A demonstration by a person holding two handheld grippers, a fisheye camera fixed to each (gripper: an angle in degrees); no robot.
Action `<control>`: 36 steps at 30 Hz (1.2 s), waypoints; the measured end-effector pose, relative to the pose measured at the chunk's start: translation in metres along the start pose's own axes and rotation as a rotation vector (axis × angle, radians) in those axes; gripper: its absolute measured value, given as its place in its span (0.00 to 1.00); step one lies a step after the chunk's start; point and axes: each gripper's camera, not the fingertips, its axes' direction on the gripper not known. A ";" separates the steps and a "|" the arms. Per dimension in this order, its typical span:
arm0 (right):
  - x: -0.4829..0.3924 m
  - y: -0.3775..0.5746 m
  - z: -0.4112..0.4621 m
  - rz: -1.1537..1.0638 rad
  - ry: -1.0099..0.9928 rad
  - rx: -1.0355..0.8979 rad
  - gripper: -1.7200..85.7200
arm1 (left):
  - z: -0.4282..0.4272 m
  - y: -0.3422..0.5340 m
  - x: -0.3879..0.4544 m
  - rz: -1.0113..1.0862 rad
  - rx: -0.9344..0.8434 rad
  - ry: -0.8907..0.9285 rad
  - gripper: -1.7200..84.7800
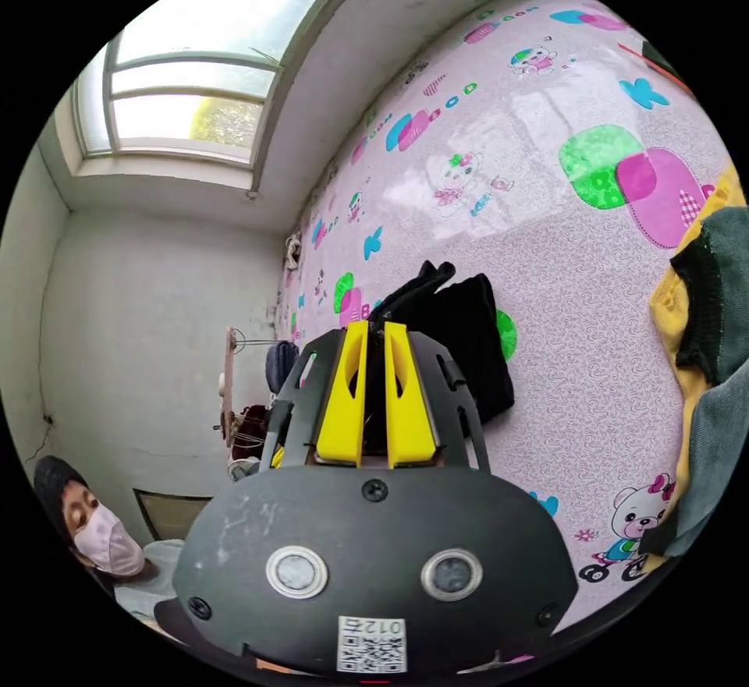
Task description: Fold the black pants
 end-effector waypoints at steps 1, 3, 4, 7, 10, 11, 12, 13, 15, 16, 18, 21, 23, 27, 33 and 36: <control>0.003 0.005 -0.002 -0.016 0.019 -0.012 0.05 | -0.004 0.000 -0.002 0.016 0.005 -0.005 0.02; 0.025 0.016 0.009 0.021 0.095 -0.093 0.05 | 0.002 -0.005 0.015 0.185 -0.070 -0.024 0.02; 0.049 0.025 0.022 0.077 0.145 -0.171 0.05 | 0.009 -0.006 0.023 0.243 -0.109 -0.026 0.02; 0.088 0.046 0.029 0.192 0.066 -0.153 0.04 | 0.047 -0.008 0.056 0.414 -0.259 0.008 0.02; 0.083 0.047 0.027 0.142 0.098 -0.160 0.04 | 0.053 -0.017 0.066 0.478 -0.281 -0.044 0.02; 0.077 0.045 0.025 0.131 0.093 -0.165 0.04 | 0.049 -0.020 0.064 0.489 -0.277 -0.061 0.02; 0.074 0.044 0.022 0.119 0.079 -0.163 0.04 | 0.043 -0.022 0.058 0.484 -0.260 -0.078 0.02; 0.066 0.041 0.017 0.082 0.050 -0.154 0.04 | 0.039 -0.023 0.054 0.477 -0.249 -0.081 0.02; 0.061 0.039 0.015 0.040 0.093 -0.176 0.04 | 0.028 -0.025 0.044 0.488 -0.211 -0.088 0.02; 0.064 0.039 0.022 0.038 0.158 -0.217 0.04 | 0.028 -0.025 0.045 0.502 -0.207 -0.088 0.02; 0.071 0.042 0.035 0.039 0.214 -0.260 0.04 | 0.041 -0.027 0.054 0.587 -0.251 -0.067 0.02; 0.071 0.044 0.035 0.059 0.205 -0.230 0.04 | 0.046 -0.036 0.052 0.630 -0.265 -0.097 0.02; 0.065 0.046 0.033 0.047 0.214 -0.225 0.04 | 0.044 -0.042 0.038 0.613 -0.262 -0.077 0.03; 0.063 0.047 0.034 0.037 0.221 -0.241 0.06 | 0.038 -0.055 0.000 0.558 -0.239 -0.025 0.03; 0.061 0.045 0.025 0.030 0.177 -0.255 0.09 | 0.017 -0.083 -0.109 0.326 -0.223 0.217 0.05; 0.056 0.038 0.007 0.020 0.180 -0.187 0.10 | 0.019 -0.084 -0.198 0.148 -0.248 0.520 0.05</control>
